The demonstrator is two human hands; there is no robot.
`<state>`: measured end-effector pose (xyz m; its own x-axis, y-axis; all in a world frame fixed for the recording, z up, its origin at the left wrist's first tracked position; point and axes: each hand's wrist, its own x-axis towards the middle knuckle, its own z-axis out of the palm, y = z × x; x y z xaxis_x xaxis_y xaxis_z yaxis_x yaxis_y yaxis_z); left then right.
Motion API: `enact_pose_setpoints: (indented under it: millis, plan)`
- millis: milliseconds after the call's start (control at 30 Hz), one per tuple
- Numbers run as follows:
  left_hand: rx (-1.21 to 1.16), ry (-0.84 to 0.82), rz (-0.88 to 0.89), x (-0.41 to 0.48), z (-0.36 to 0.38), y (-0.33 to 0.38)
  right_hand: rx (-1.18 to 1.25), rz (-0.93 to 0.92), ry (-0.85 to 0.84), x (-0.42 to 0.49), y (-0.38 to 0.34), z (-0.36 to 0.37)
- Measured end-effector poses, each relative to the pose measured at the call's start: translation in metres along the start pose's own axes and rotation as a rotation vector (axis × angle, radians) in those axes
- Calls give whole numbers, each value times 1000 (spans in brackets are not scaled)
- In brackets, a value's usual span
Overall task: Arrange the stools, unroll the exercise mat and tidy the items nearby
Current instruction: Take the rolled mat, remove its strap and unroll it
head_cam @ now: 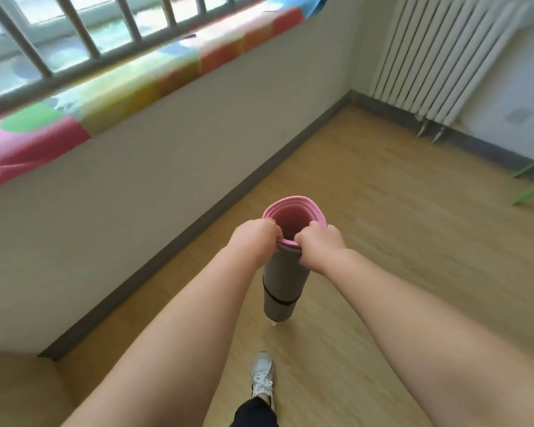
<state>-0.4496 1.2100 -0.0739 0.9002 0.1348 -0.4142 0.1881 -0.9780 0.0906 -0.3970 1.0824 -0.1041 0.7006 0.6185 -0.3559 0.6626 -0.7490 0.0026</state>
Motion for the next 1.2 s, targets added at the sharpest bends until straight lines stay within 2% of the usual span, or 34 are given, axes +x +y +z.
enact_pose_setpoints:
  millis: [233, 433, 700, 900, 1200]
  plan:
    - [124, -21, 222, 103, -46, 2, 81, 205, -7, 62, 44, -14]
    - [213, -52, 424, 212, -76, 56, 234, 381, -79, 108, 136, -28]
    - [226, -85, 461, 354, -126, 108, 304, 377, -206, 203, 261, -61]
    - [206, -60, 441, 450, -169, 131, 268, 366, -148, 275, 337, -95]
    - [209, 7, 552, 606, -224, 165, 303, 582, -68, 386, 432, -119]
